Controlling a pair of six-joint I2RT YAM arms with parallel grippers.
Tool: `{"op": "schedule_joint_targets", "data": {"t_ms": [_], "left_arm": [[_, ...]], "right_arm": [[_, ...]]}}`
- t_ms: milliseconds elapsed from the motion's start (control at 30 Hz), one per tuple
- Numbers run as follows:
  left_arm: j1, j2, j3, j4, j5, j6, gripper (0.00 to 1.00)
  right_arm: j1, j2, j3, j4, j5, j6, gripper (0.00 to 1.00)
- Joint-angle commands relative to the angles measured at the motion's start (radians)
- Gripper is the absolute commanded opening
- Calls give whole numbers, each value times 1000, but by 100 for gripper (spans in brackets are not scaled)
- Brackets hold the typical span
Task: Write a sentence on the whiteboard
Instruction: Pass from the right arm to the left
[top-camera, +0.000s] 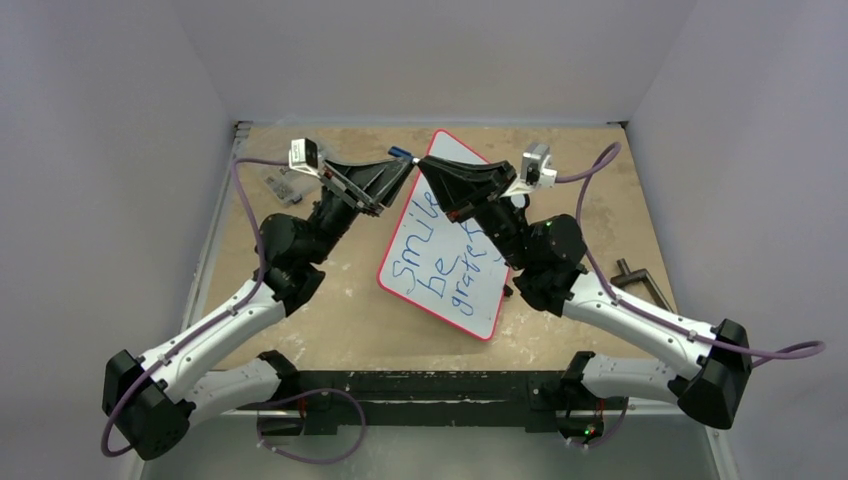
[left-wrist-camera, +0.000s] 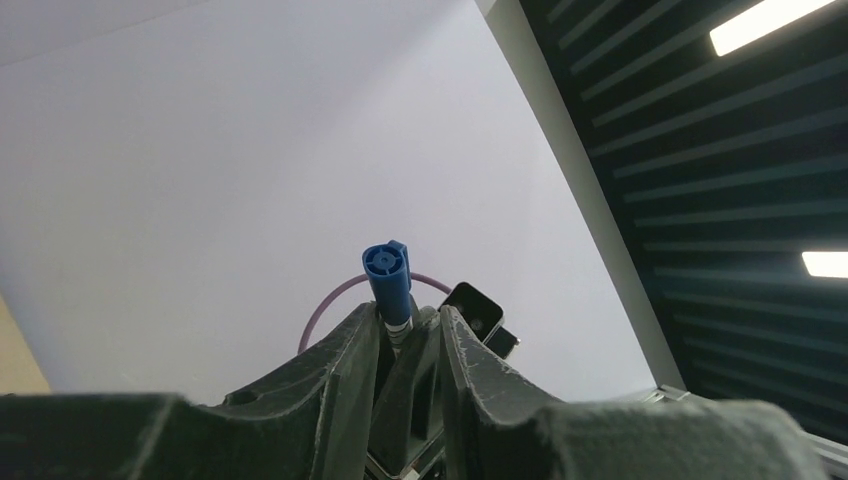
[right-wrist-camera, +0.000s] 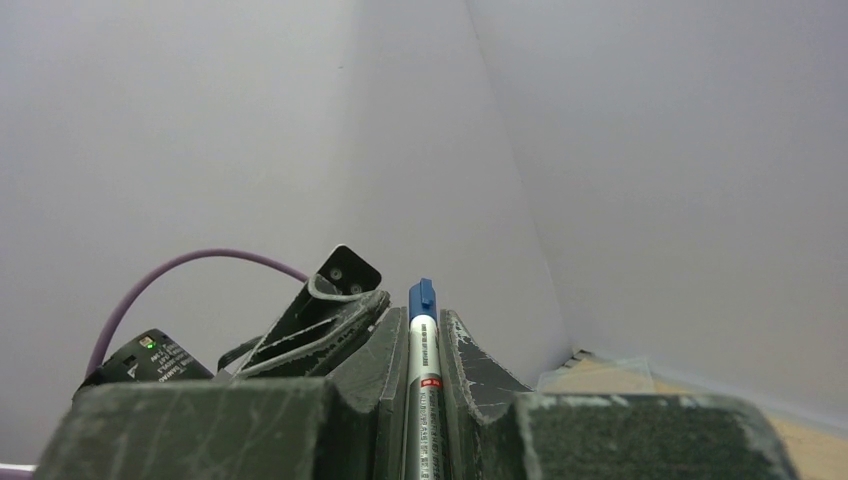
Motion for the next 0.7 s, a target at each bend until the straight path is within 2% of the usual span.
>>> {"op": "schedule_joint_targets", "data": {"t_ms": [0,167,367,533,600,633,667], "left_arm": [[-4,12,56,75,18,0,26],[-11,35,61,97,20,-6,19],[-12,54,73,116,25,-9,20],[-16,63,72,136,36,-10,2],[-17,68,71,149,47,-13,0],[-16,68,68,151,49,-13,0],[-16,66,65,151,49,-14,0]], "right_arm": [[2,-25,-21,8,-3,25,0],[2,-24,-26,16,-8,38,0],[2,-30,-36,13,-11,50,0],[2,-29,-38,11,-10,52,0],[2,-28,-36,5,-9,58,0],[2,-28,-36,1,-5,61,1],[2,-30,-38,-4,2,63,9]]}}
